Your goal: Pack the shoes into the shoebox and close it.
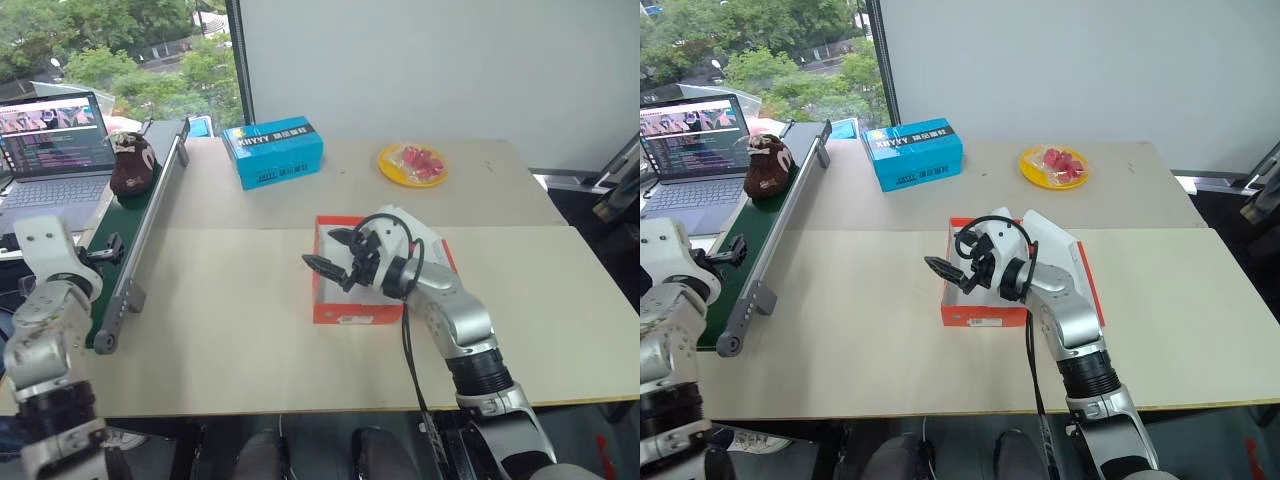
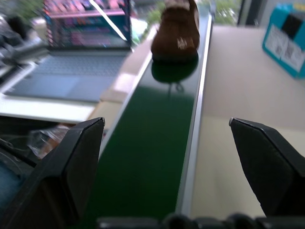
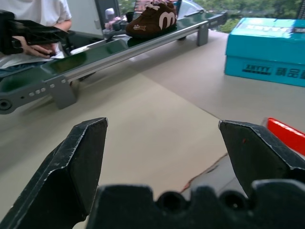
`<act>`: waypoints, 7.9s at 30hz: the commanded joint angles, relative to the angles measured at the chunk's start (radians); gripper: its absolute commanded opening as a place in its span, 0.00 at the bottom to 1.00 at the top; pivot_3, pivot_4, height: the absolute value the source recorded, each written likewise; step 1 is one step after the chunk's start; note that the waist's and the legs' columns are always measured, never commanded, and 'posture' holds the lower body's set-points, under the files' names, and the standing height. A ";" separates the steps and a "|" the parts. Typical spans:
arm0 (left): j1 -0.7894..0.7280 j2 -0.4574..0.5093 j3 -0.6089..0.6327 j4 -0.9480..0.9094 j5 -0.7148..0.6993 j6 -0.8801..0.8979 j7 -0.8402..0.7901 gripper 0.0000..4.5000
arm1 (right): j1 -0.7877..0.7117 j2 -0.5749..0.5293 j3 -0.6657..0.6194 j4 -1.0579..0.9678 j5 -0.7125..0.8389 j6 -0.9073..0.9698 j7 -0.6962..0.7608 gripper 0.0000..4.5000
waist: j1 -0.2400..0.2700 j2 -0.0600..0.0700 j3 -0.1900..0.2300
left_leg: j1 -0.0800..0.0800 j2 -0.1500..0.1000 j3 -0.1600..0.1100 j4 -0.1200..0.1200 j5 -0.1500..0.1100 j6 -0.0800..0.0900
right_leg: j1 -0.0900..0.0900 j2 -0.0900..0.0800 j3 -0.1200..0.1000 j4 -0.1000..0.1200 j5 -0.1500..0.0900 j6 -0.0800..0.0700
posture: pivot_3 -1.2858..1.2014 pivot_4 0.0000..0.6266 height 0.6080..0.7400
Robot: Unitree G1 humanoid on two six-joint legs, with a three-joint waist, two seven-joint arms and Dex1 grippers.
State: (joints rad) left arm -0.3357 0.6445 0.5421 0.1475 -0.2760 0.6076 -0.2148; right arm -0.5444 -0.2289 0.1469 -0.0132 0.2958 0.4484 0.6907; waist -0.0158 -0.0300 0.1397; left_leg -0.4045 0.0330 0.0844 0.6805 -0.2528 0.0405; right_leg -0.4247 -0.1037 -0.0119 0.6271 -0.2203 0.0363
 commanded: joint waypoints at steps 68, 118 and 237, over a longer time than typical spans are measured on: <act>-0.426 -0.377 -0.364 -0.280 -0.333 0.258 -0.104 0.04 | -0.207 0.340 -0.465 -0.129 0.674 0.478 -0.617 1.00 | -0.005 -0.010 0.008 | -0.007 -0.001 -0.002 0.001 0.002 -0.002 | -0.003 0.002 -0.002 0.002 0.004 0.001 | 0.52 0.24 1.00; -0.309 -0.068 -0.436 -0.419 -0.369 0.433 -0.255 0.76 | -0.404 -0.044 -0.125 0.135 0.351 0.778 -0.825 0.16 | -0.004 -0.002 0.013 | -0.012 0.001 -0.001 0.000 0.002 -0.002 | -0.007 0.005 0.001 0.001 0.004 0.000 | 0.52 0.24 1.00; -0.168 -0.159 -0.244 -0.241 -0.175 -0.268 -0.111 0.58 | -0.290 0.132 -0.430 0.051 0.403 0.328 -0.358 1.00 | 0.007 -0.005 0.012 | -0.012 0.004 -0.002 0.002 0.005 -0.006 | -0.009 0.004 -0.002 0.004 0.008 -0.003 | 0.52 0.24 1.00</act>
State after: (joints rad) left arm -0.4715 0.5005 0.3422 0.0294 -0.4213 0.2890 -0.3454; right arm -0.7604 -0.1121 -0.1485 0.0488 0.5753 0.7101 0.4545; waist -0.0089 -0.0346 0.1520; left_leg -0.4165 0.0364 0.0828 0.6827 -0.2482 0.0345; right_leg -0.4334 -0.0994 -0.0139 0.6313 -0.2122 0.0334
